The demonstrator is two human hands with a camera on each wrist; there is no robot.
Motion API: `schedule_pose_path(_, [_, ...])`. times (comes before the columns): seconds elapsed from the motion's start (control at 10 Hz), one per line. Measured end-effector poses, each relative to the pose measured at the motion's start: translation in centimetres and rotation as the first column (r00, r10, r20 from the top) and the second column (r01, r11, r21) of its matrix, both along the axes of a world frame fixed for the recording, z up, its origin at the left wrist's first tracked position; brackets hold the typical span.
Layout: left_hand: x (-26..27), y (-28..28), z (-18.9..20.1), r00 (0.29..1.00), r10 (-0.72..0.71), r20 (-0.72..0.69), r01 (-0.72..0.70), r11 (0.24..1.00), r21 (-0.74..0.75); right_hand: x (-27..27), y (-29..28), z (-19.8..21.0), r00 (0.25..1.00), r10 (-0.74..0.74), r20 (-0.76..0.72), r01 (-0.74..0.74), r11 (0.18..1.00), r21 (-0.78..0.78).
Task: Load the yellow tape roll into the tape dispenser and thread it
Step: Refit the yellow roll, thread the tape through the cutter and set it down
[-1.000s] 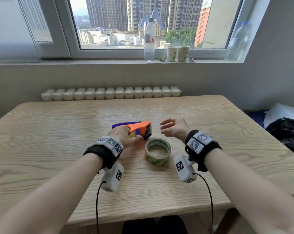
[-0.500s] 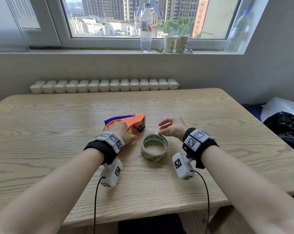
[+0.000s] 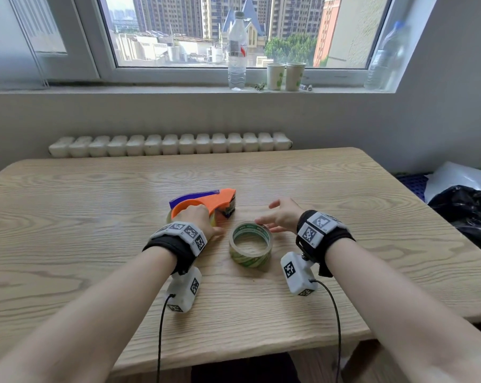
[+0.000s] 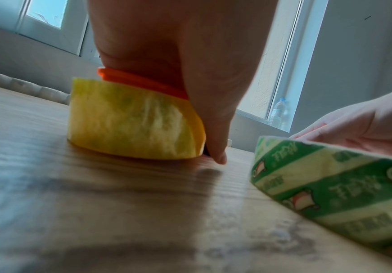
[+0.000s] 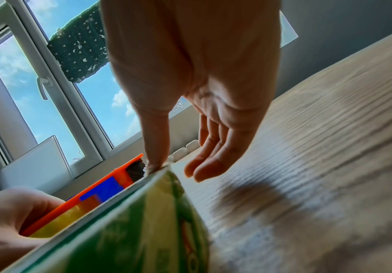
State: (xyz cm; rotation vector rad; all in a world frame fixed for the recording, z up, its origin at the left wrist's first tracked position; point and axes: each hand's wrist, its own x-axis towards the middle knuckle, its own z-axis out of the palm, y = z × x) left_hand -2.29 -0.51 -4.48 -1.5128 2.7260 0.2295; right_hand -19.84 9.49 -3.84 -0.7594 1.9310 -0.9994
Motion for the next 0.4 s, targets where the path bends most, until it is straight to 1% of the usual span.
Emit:
schedule_pose_path(0.2, [0.4, 0.3, 0.8, 1.0, -0.012, -0.009, 0.012, 0.999, 0.034, 0.5, -0.1, 0.8, 0.993, 0.01, -0.116, 0.0, 0.996, 0.084])
schedule_pose_path(0.3, [0.9, 0.7, 0.9, 1.0, -0.01, -0.021, 0.01, 1.0, 0.024, 0.4, -0.3, 0.8, 0.975, 0.056, -0.217, -0.023, 0.989, 0.149])
schedule_pose_path(0.4, [1.2, 0.5, 1.5, 0.999, 0.002, -0.05, -0.002, 1.0, 0.01, 0.1, -0.3, 0.8, 0.941, 0.094, -0.326, -0.025, 0.978, 0.207])
